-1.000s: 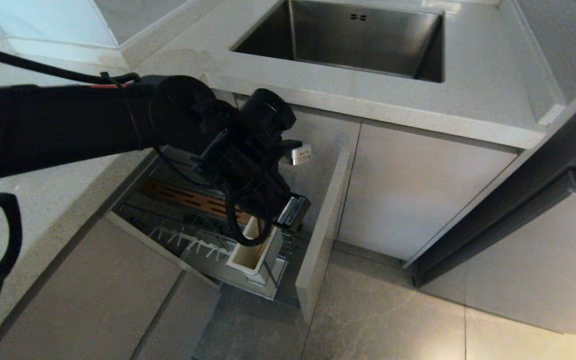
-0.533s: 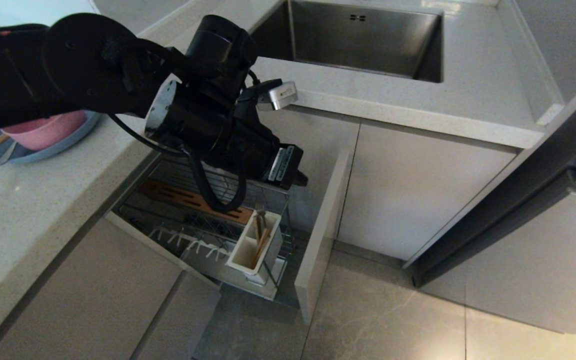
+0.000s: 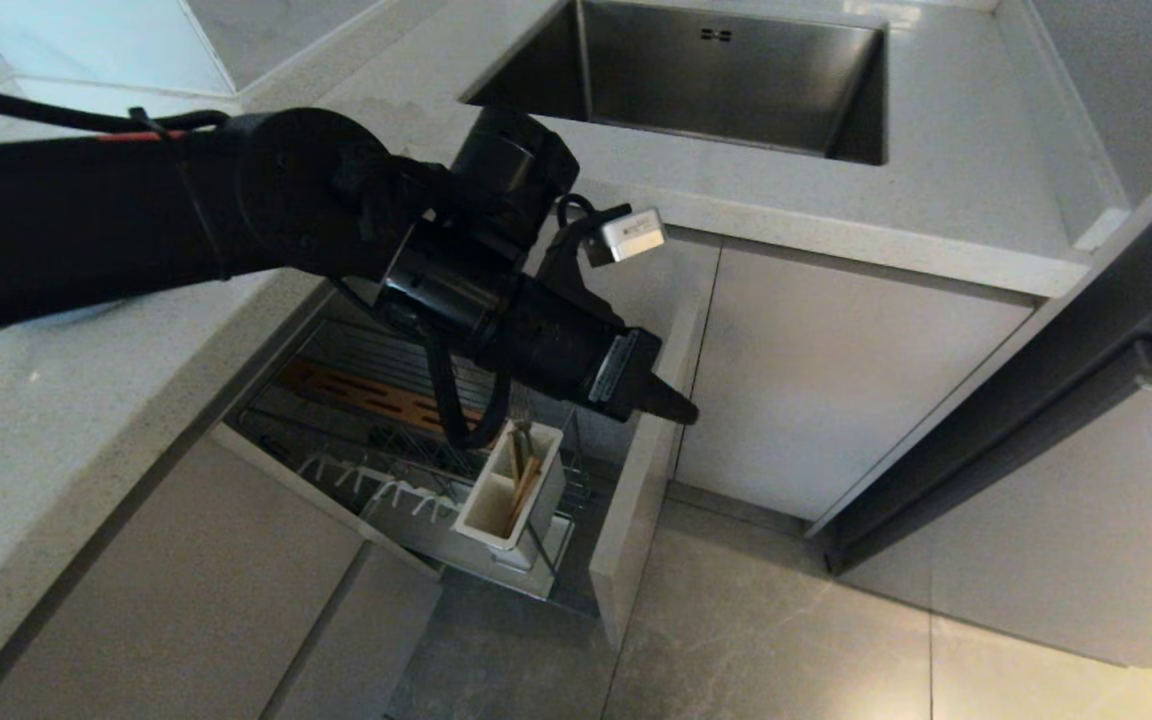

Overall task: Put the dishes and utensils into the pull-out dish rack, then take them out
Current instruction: Close the cupboard

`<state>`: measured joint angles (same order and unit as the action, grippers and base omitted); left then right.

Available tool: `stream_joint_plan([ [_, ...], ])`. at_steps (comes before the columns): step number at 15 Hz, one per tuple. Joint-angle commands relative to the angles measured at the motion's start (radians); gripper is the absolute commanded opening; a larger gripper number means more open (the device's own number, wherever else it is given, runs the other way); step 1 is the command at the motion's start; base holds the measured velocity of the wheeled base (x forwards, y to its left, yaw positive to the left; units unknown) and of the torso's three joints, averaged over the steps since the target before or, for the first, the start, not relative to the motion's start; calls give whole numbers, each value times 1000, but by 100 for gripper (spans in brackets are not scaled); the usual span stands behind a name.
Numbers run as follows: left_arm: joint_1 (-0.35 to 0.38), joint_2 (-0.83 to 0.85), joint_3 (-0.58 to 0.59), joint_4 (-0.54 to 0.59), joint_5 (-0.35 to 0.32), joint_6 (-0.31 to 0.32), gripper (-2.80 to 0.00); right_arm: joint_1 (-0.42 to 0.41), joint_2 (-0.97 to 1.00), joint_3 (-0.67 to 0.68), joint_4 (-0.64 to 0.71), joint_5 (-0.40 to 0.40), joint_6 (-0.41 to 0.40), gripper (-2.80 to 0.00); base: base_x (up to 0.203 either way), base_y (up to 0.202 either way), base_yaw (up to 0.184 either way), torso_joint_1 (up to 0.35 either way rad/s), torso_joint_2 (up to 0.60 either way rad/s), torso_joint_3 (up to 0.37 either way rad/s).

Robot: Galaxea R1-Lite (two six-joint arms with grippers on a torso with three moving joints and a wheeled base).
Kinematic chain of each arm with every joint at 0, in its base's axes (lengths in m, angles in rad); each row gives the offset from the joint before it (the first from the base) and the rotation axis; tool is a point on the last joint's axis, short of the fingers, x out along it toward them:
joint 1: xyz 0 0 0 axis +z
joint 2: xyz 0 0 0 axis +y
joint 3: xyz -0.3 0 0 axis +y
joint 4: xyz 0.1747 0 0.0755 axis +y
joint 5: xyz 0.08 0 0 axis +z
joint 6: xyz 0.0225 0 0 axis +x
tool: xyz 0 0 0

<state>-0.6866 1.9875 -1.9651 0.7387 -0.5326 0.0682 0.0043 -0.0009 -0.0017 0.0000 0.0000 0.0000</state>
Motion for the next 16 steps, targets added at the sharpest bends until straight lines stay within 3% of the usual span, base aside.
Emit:
stream_joint_plan([
  [1, -4, 46, 0, 5, -4, 4, -280, 0, 1, 0, 2, 0, 0, -280, 0, 0, 0, 0, 0, 0],
  [5, -4, 75, 1, 20, 19, 7, -280, 0, 1, 0, 0, 0, 0, -280, 0, 0, 0, 0, 0, 0],
  [12, -21, 83, 1, 96, 203, 100, -280, 0, 1, 0, 0, 0, 0, -280, 0, 0, 0, 0, 0, 0],
  [16, -21, 82, 0, 95, 287, 108, -280, 0, 1, 0, 0, 0, 0, -280, 0, 0, 0, 0, 0, 0],
])
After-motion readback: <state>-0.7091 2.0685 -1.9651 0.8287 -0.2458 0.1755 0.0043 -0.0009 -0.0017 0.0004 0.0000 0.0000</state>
